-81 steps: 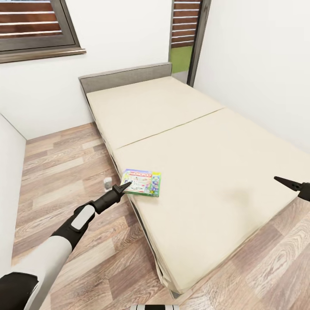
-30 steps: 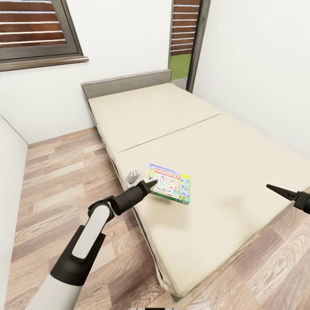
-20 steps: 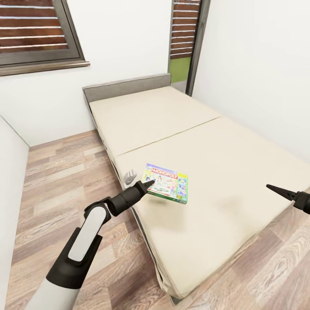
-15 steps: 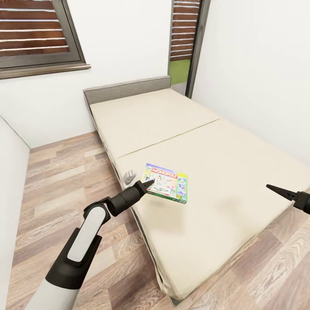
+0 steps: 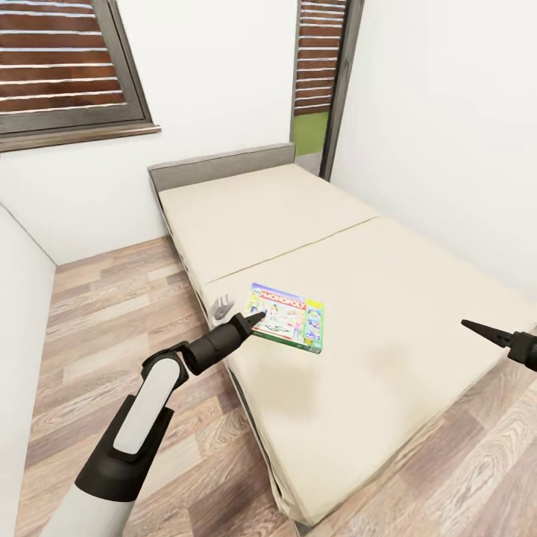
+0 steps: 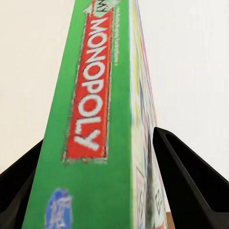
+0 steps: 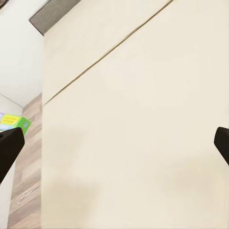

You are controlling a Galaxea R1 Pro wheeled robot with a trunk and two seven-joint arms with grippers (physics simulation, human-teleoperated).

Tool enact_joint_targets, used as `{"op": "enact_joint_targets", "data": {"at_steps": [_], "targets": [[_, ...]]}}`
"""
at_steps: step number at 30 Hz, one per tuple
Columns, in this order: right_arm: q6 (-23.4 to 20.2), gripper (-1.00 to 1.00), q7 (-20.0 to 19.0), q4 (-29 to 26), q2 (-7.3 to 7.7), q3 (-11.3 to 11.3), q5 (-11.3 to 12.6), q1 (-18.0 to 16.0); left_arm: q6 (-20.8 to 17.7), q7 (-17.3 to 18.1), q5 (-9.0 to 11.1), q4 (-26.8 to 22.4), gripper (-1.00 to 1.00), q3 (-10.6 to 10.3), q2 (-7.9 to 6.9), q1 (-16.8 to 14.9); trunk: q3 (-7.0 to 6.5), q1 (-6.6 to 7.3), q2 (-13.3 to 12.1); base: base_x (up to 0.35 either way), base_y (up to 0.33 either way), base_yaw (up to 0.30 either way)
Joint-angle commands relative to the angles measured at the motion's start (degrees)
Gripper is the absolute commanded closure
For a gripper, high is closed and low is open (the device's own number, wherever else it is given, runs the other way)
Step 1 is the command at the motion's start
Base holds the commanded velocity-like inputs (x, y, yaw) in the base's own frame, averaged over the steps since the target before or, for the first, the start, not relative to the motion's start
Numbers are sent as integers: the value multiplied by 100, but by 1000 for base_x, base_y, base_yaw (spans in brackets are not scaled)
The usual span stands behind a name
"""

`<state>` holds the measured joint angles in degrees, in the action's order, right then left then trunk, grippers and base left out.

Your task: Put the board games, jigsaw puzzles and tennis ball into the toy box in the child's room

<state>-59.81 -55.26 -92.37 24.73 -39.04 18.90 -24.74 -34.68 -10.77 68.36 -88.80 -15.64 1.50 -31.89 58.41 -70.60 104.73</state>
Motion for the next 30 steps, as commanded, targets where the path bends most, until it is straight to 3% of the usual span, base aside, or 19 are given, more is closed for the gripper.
{"op": "enact_joint_targets", "data": {"at_steps": [1, 30], "targets": [[-19, -100, -37, 0, 1, -6, -26, -5, -17, -54, 55, -7, 100, 1, 1, -3, -21, 23, -40, 0, 0, 0], [-19, -100, -21, 15, -44, -35, -34, -5, -91, -39, 70, -76, 100, 39, -80, 5, -578, 660, -1203, 0, 0, 0]]}}
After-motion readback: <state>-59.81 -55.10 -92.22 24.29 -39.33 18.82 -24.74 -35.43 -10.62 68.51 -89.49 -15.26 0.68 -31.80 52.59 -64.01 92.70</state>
